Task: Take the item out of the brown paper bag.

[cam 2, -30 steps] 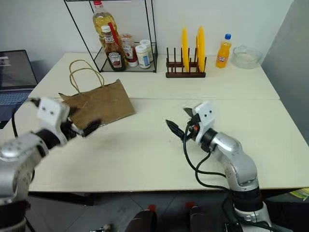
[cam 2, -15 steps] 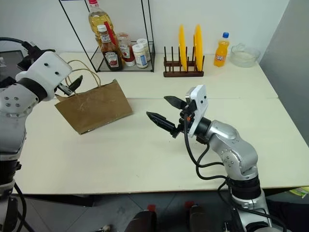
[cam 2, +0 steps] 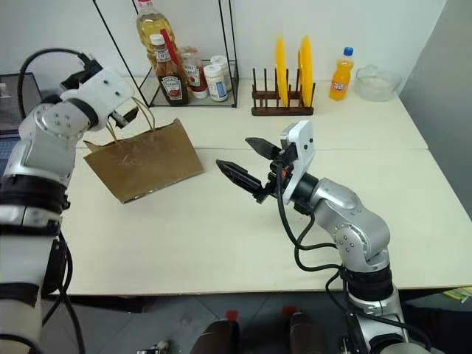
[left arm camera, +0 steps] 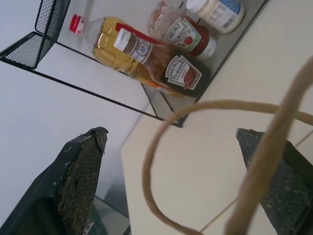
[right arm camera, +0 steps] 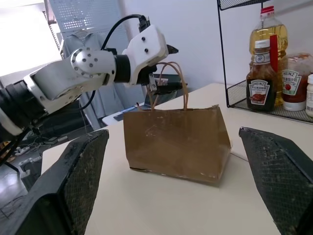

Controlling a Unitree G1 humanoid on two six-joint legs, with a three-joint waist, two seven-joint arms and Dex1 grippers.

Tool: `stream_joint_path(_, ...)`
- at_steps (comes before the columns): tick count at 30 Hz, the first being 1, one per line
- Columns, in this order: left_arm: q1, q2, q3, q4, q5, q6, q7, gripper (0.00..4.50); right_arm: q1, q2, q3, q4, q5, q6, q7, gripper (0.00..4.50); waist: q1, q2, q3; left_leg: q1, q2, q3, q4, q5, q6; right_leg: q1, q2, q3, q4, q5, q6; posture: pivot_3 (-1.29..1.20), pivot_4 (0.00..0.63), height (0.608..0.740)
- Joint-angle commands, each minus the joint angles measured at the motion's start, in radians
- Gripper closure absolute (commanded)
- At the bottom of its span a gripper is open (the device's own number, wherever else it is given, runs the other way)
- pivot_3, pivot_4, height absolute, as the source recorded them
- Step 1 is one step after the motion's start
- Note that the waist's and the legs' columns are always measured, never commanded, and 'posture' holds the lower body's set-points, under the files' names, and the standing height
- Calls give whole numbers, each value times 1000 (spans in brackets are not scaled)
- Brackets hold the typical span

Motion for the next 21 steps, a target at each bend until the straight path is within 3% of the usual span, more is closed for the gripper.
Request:
stream_joint_path(1,-56,-7,5,89,11,-71,7,579,-2,0,-11,-51,6,-25,-16,0,-3,0,0,0,0,1,1,0,0,0,0,1,1,0,0,0,150,740)
stream_joint_path(13,-101,-13,11,131,32,-112,-11,4387,3,-17,-26,-68,14,-21,-52,0,-8,0,0,1,0,1,7,0,1,0,0,1,9,0,0,0,150,740)
stream_joint_path(21,-124,-35,17,-11,17,-110,-70,4477,3,-24,-32,-78,20,-17,-72,0,-8,-1,1,0,0,1,7,0,1,0,0,1,8,0,0,0,150,740)
